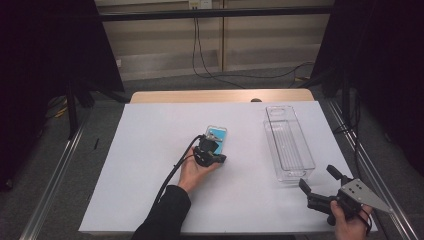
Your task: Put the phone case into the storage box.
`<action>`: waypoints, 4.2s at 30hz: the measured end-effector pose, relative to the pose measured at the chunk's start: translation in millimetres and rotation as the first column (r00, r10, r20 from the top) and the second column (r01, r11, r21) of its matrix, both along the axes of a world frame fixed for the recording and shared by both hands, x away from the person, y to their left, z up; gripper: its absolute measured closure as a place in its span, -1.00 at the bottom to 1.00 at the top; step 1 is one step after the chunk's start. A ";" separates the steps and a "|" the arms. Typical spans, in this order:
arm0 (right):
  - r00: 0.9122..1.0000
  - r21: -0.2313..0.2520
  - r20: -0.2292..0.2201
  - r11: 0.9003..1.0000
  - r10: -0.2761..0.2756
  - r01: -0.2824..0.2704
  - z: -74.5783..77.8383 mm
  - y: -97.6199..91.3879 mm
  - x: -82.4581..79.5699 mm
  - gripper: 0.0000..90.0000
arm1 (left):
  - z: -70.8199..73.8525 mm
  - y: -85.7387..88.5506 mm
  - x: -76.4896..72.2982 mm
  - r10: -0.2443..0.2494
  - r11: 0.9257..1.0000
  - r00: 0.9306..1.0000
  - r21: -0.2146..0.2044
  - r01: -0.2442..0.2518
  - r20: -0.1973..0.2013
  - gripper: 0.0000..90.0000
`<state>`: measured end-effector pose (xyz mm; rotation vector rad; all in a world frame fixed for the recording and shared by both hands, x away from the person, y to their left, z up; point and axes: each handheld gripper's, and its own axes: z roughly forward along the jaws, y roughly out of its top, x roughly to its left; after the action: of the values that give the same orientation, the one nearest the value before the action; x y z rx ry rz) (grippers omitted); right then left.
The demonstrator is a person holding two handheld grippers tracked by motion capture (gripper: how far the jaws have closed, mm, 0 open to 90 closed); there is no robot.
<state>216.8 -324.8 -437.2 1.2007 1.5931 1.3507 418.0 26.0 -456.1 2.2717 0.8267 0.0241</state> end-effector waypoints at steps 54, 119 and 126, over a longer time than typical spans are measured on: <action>1.000 0.003 -0.002 1.000 -0.007 0.007 -0.2 0.2 0.0 -1.00 | 3.8 40.3 13.2 0.034 0.999 0.998 0.030 -0.033 -0.044 1.00; 0.999 -0.029 0.016 0.999 0.043 -0.042 0.0 -3.5 -0.5 -1.00 | 7.5 63.0 34.5 0.092 0.990 0.996 0.105 -0.090 -0.016 1.00; 0.999 -0.031 0.008 0.998 0.050 -0.050 0.0 -3.1 -0.6 -1.00 | 7.4 65.0 36.6 0.095 0.990 0.995 0.109 -0.093 -0.016 1.00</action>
<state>216.2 -327.9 -437.2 1.1420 1.6416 1.3557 454.7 91.0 -448.6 2.3359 0.9641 0.0903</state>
